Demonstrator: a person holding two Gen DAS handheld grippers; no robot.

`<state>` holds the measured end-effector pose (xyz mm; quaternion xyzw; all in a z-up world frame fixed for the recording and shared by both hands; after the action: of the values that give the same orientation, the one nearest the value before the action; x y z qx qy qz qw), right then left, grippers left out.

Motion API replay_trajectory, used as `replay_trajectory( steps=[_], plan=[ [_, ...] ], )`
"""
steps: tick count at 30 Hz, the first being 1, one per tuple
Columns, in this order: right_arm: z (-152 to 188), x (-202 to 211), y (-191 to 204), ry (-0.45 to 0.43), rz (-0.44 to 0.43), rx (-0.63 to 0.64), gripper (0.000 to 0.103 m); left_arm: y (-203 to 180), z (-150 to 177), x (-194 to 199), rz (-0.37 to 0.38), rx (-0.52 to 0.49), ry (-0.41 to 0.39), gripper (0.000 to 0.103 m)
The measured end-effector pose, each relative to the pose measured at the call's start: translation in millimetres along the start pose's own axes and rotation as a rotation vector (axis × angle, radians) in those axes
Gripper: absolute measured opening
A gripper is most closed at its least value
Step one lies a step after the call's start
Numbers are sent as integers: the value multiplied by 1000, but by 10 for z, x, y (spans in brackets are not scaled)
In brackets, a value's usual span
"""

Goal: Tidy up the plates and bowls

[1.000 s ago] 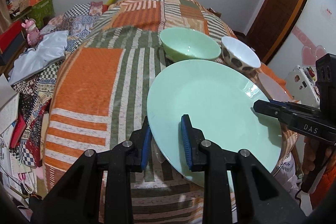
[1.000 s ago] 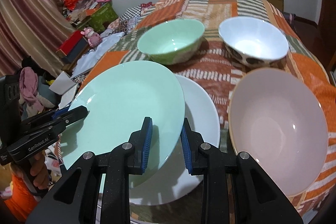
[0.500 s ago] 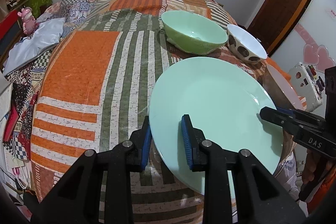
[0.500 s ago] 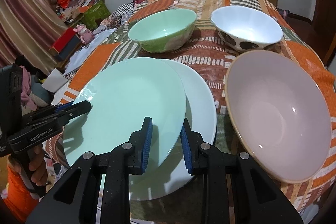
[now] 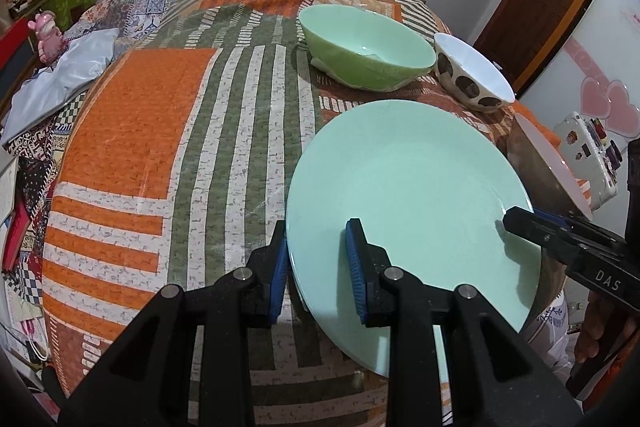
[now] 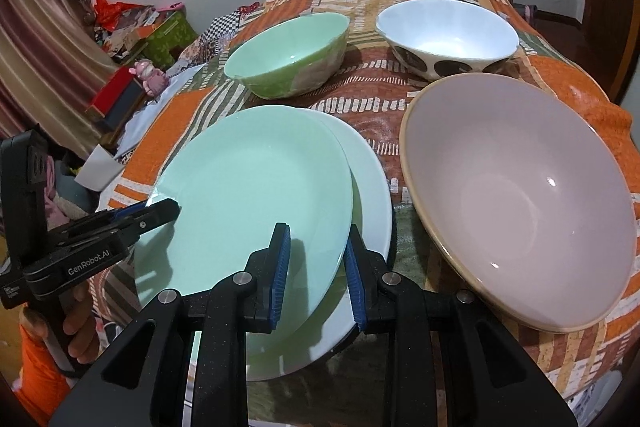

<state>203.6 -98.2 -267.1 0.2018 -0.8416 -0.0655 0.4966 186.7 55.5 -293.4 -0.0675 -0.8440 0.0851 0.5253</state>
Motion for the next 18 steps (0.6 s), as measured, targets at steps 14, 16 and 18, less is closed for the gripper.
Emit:
replay_trajectory(
  steps=[14,16,18],
  plan=[
    [14,138,-35,-14,42,8,25,-70,15,225,-26,-29,-51,27],
    [16,179,-28,-24,43,22,25,-79,20,295,-29,-32,-63,27],
    [11,245,-13,-38,45,35,25,-97,17,366,-29,-35,-75,27]
  ],
)
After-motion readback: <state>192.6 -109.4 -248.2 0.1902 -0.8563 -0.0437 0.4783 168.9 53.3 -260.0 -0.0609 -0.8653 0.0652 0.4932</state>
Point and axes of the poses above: each gripper's, at about its wrist camera, not at the fingertips, and x roughly against the way its jaws point, y to its left, z to its underside, the point moved 8 cm from there along -x, roughly the way its jaws point, and after that the axes turned 5 degrees about y, right-handed, at the moved point
